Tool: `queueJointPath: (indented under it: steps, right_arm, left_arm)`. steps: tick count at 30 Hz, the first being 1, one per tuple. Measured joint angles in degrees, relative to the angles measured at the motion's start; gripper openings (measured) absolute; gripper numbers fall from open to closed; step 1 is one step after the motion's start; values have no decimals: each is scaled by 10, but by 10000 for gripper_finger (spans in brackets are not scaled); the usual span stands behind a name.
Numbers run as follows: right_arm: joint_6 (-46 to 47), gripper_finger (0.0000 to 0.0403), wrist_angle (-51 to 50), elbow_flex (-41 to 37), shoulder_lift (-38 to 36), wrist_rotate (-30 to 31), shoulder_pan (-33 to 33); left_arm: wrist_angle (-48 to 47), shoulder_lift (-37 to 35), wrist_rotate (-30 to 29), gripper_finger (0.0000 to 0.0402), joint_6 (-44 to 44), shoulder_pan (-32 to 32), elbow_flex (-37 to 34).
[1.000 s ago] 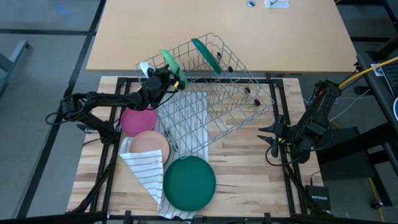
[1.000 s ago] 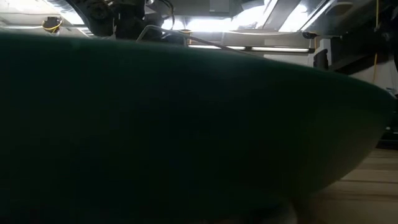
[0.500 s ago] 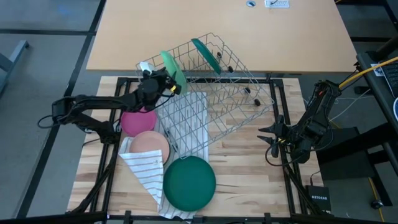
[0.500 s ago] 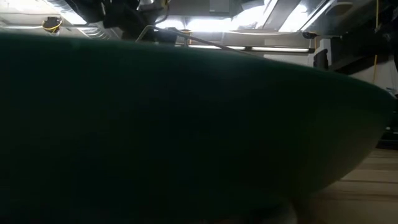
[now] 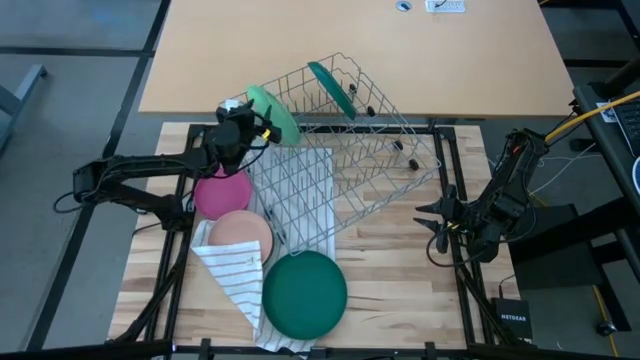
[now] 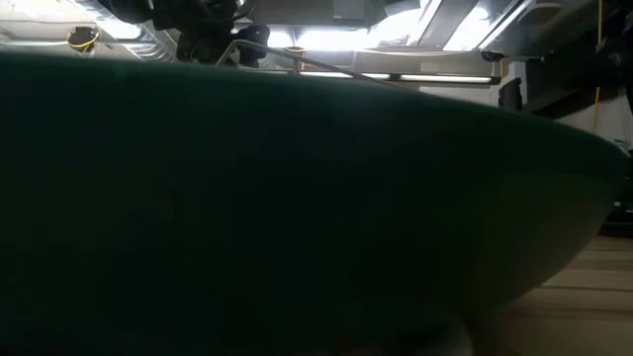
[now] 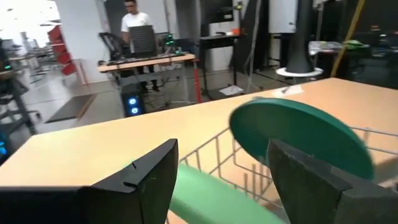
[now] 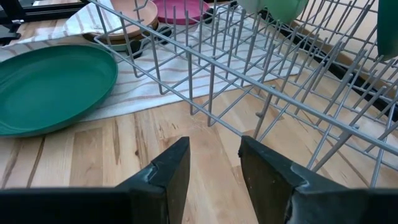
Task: Sort dishes
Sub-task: Put the dark green plate in the dish rack
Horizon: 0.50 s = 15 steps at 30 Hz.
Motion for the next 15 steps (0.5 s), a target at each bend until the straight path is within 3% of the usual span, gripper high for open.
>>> queueJointPath:
  steps: [7,15]
  right_arm:
    - [0,145,1,0,0,0,0]
    - [0,145,13,0,0,-7,0]
  left_arm:
    - [2,-22,9,237,-37,-19,0]
    - [0,-46,198,237,-37,-153,0]
